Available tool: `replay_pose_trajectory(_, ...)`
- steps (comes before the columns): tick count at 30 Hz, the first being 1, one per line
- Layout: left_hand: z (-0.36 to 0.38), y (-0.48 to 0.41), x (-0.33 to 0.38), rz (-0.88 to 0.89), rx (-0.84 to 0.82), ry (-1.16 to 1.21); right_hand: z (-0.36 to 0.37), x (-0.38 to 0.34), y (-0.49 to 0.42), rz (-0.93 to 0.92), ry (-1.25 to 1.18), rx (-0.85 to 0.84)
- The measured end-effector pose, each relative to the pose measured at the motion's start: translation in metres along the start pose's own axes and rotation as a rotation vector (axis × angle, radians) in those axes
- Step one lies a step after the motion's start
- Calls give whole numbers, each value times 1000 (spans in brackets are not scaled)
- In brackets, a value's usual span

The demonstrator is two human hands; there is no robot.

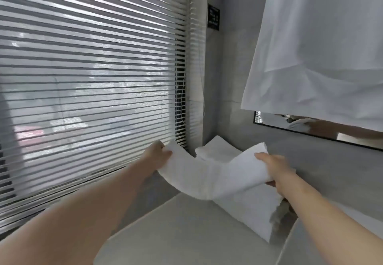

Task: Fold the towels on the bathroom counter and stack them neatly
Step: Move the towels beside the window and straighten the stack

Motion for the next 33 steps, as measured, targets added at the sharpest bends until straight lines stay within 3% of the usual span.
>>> replay_pose_trajectory(8, 17, -69, 40, 155, -78, 10, -18, -8, -22, -50, 72, 167)
replay_pose_trajectory(12, 26, -92, 56, 85, -215, 291, -19, -10, -27, -25, 101, 214)
replay_pose_trajectory(16, 36, -124, 63, 61, -176, 365, -19, -13, -35, -38, 101, 249)
replay_pose_trajectory(33, 139, -200, 113, 177, -178, 175, -52, 32, -113, -17, -10, 422)
Point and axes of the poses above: each hand's wrist, its own y-axis away from the middle knuckle, its own z-axis out of the palm, x = y × z, the point moved 2 cm from there along -y, towards the middle knuckle, and after that the axes turned 9 degrees about -y, right-handed, at the moved point
